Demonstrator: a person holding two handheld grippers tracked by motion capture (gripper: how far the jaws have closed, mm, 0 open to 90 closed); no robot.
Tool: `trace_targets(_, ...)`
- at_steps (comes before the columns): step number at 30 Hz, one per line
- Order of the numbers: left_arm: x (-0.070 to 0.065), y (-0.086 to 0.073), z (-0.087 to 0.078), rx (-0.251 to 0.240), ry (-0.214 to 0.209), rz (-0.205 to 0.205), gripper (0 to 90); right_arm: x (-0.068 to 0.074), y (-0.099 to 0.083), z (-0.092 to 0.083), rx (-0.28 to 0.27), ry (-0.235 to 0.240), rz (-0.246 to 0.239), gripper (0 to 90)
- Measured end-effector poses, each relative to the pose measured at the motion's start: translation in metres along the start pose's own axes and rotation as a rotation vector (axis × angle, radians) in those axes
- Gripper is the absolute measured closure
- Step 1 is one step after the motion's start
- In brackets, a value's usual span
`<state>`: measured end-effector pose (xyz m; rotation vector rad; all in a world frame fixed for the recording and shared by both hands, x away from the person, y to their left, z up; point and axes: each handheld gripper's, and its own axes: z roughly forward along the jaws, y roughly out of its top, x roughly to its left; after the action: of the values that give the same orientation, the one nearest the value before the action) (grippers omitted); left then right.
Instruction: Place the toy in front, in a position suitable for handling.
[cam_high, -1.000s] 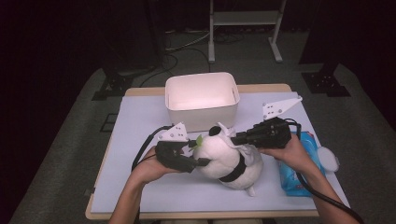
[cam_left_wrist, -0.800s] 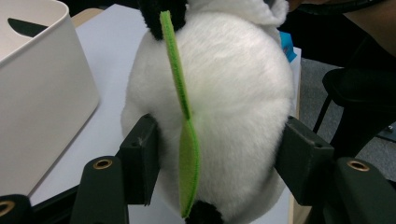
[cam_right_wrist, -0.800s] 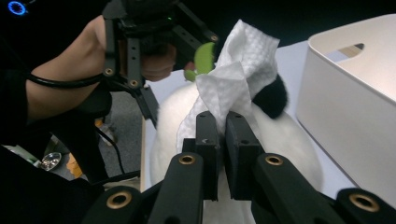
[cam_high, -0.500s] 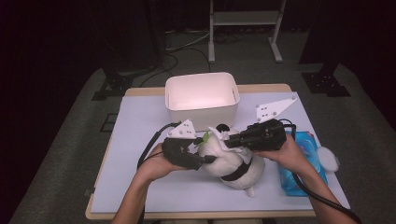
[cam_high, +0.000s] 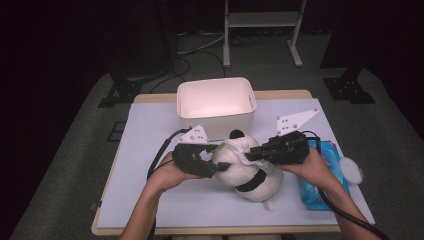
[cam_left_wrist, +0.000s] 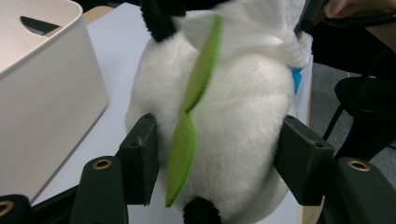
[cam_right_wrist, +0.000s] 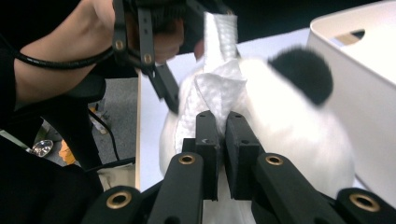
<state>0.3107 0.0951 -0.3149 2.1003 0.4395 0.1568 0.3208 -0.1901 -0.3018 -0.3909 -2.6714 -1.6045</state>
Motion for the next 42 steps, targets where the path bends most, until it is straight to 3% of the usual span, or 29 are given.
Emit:
trace_targets(3,-0.002,0.002,0.001,0.001,0.004,0.005,37.5,-0.002,-0.005,-0.001,-0.015,0.007,0.018,83.9)
trace_targets(8,-0.004,0.006,0.001,0.006,0.013,0.016,37.5,0.002,0.000,-0.001,-0.015,-0.002,-0.006,83.9)
trace_targets(14,-0.005,0.009,0.003,0.007,0.005,0.024,37.5,0.006,0.009,0.005,-0.035,0.036,-0.021,83.9)
trace_targets(20,-0.005,0.008,0.003,0.000,0.004,0.021,37.4,0.007,0.013,0.006,-0.027,0.038,-0.032,84.0)
trace_targets(35,-0.007,0.005,0.001,0.010,-0.022,0.038,37.6,-0.014,0.005,-0.018,-0.024,-0.042,0.023,83.7)
trace_targets(40,-0.007,0.005,0.002,0.006,-0.046,0.041,37.7,-0.013,0.017,-0.014,-0.015,-0.046,-0.002,83.7)
trace_targets(42,-0.006,0.004,0.001,0.015,-0.045,0.044,37.5,-0.012,0.020,-0.009,0.014,-0.047,-0.011,83.8)
